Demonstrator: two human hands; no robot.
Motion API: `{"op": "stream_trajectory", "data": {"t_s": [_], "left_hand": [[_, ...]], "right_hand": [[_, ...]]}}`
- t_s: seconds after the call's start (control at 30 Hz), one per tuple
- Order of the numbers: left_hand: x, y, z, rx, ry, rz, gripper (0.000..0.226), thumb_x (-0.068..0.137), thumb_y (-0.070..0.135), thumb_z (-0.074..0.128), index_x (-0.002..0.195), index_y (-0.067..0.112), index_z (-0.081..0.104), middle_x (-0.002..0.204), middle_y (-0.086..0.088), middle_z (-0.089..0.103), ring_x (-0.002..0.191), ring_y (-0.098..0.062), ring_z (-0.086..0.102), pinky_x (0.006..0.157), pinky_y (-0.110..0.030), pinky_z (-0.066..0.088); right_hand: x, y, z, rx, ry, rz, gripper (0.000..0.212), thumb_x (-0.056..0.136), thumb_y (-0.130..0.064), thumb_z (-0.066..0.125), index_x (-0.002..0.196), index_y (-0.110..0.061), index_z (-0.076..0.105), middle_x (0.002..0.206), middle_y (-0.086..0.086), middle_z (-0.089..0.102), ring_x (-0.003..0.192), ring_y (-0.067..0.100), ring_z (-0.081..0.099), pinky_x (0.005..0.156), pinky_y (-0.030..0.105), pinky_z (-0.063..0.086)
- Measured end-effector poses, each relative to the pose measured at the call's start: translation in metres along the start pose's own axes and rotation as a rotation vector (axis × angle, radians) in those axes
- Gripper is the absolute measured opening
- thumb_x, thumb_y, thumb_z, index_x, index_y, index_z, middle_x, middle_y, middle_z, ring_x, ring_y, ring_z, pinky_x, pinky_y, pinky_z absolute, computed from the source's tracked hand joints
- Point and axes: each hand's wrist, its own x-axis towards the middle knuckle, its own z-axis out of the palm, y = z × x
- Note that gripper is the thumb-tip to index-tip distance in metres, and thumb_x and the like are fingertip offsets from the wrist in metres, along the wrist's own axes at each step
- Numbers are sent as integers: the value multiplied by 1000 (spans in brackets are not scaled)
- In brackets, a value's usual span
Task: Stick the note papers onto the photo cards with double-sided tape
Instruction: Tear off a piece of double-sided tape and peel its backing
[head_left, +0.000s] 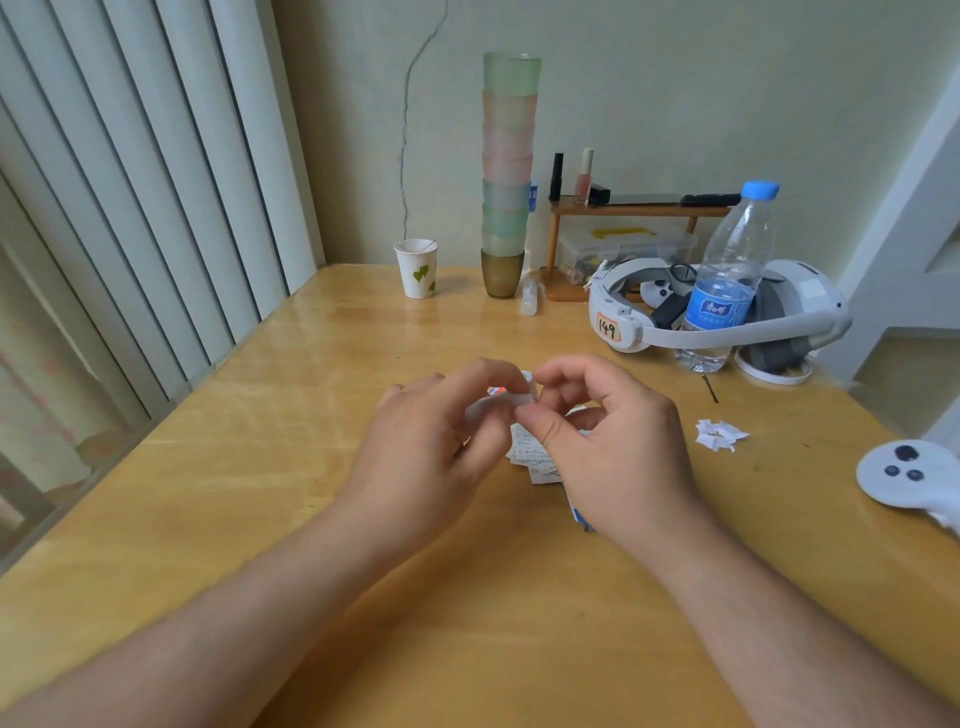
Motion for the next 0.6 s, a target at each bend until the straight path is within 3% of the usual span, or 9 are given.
{"op": "stream_trajectory", "data": {"t_s": [0.17,0.33,0.6], "left_hand": [[-1,-3,3,25,42,6,9,98,39,54,103,46,57,59,11,50,61,-6,45,70,-33,35],[-1,-1,3,121,90,-17,6,98,45,54,104,45,53,68,13,64,73,-7,55,81,-43,47],[1,2,1,157,78,-7,13,98,50,44,108,46,51,64,14,58,78,-8,53,83,-41,43]], "right_hand": [[0,1,0,-174,62,-168,12,86,-17,83,91,-27,77,81,-28,65,77,5,66,68,16,51],[1,1,2,-256,92,-243,11,87,-16,81,97,-21,79,83,-15,69,78,10,66,70,31,56],[2,4,0,-245,41,-330,6,92,-12,73,92,-17,76,90,-6,65,82,14,63,71,34,53]]}}
